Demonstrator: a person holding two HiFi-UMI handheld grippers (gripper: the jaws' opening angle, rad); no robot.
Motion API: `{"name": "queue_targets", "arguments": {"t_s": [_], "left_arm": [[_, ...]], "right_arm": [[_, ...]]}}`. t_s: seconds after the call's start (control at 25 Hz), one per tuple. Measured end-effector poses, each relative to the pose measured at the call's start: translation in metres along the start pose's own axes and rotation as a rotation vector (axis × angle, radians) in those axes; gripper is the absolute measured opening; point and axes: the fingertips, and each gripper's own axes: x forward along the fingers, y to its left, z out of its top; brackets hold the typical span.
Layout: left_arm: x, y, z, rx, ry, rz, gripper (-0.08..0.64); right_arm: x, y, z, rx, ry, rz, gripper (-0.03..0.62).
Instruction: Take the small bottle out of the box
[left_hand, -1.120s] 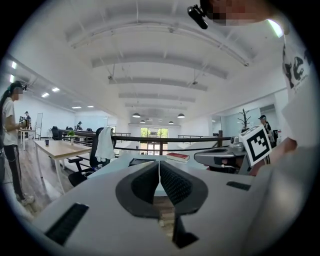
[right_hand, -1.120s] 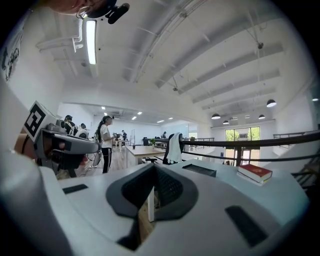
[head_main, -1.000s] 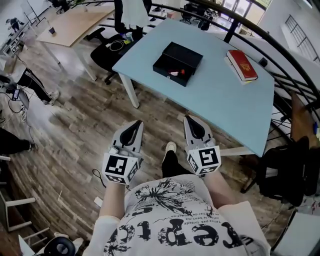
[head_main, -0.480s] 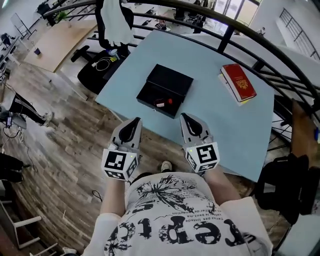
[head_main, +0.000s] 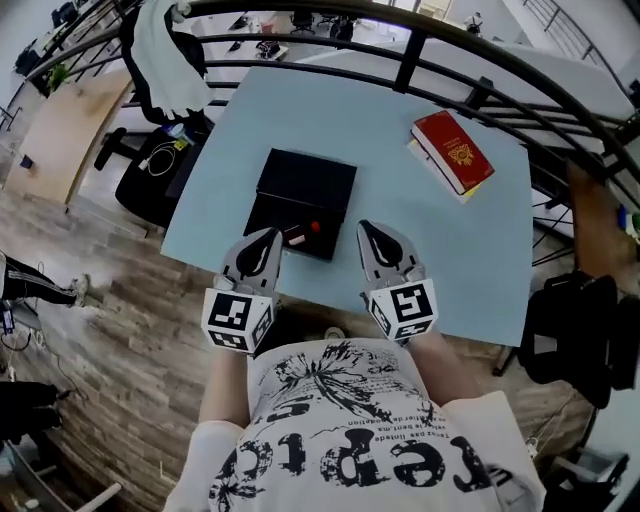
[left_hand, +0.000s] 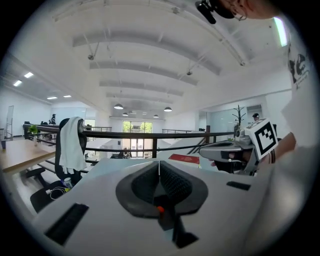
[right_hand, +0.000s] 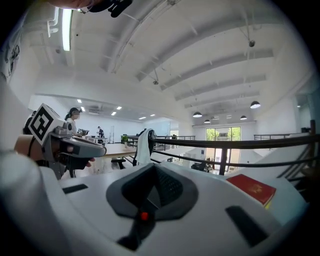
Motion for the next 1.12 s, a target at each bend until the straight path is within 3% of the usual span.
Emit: {"name": "queue_targets", "arguments": {"t_s": [0.4, 0.72, 0.92, 1.12], "left_arm": [[0.085, 0.044, -0.025, 0.067, 0.182, -0.265, 0.023], [0.111, 0.036, -0.126, 0.157, 0.555, -0.522, 0.028], [0.123, 0.023, -0.18, 0.211, 0.722, -0.608, 0.114], [0.129, 0.015, -0.218, 0.295, 0.833, -0.64, 0.22]], "right_arm": [[0.047, -0.03, 0.0, 0.071, 0.019, -0.273, 0.011], [0.055, -0.021, -0.031, 0.133, 0.098, -0.402, 0.011], [0.046, -0.022, -0.046, 0.152, 0.127, -0.457, 0.011], [0.034, -0.03, -0.059, 0.168, 0.154, -0.5, 0.011]]}}
